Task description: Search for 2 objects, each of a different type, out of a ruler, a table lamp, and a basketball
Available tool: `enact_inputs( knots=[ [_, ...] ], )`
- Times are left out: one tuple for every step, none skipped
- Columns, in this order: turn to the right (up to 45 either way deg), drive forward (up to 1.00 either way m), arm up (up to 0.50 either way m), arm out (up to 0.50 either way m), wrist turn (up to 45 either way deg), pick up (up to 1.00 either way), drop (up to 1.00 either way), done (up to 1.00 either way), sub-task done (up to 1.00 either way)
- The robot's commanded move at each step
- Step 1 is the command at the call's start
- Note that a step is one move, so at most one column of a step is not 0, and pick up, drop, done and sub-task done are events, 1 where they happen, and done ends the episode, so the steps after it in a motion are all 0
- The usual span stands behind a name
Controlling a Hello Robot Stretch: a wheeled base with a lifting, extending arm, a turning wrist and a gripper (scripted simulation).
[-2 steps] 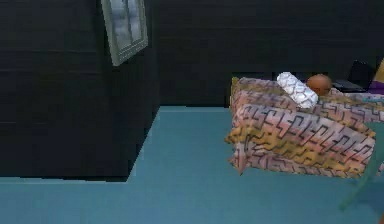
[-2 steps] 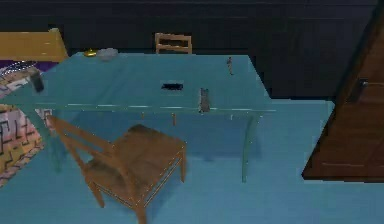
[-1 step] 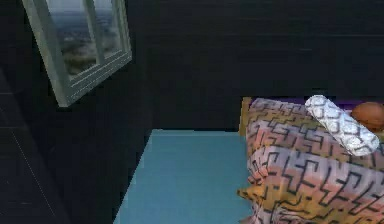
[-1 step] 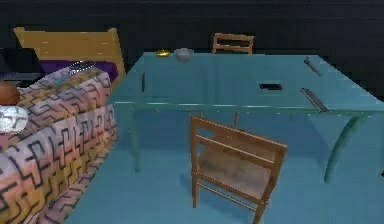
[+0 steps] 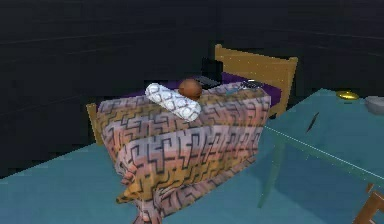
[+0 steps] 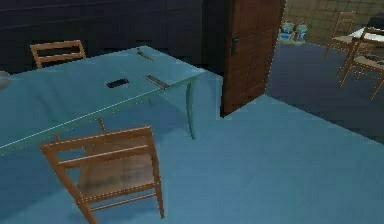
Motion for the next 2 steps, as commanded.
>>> enact_inputs(
  knots=[
    [21.0,0.0,0.0,0.0,0.0,0.0,0.0,0.0,0.0],
    [0.0,0.5,0.0,0.0,0.0,0.0,0.0,0.0,0.0]
  ],
)
